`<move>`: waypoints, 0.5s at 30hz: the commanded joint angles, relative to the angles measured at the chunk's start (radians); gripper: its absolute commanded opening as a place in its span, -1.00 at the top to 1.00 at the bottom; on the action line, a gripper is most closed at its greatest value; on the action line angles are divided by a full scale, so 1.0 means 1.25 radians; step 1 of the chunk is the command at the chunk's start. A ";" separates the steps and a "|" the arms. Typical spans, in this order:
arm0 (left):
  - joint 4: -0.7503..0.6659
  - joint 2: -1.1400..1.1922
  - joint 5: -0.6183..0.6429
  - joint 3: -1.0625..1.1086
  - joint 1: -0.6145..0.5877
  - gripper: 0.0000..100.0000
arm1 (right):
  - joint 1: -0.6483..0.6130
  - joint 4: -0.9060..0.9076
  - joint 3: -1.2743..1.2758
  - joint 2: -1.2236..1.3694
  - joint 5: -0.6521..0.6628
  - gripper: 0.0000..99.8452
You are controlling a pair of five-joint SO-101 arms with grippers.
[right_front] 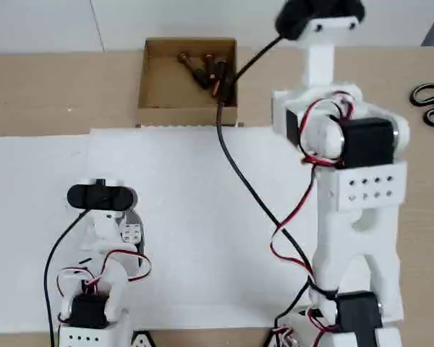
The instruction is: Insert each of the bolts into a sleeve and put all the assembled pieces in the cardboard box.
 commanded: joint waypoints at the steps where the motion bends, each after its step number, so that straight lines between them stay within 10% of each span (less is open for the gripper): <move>1: -0.018 -0.009 0.005 -0.002 -0.001 0.99 | 0.018 0.044 -0.025 -0.040 -0.055 0.99; 15: -0.018 -0.009 0.005 -0.002 -0.001 0.99 | 0.023 -0.225 0.581 -0.396 -0.058 0.99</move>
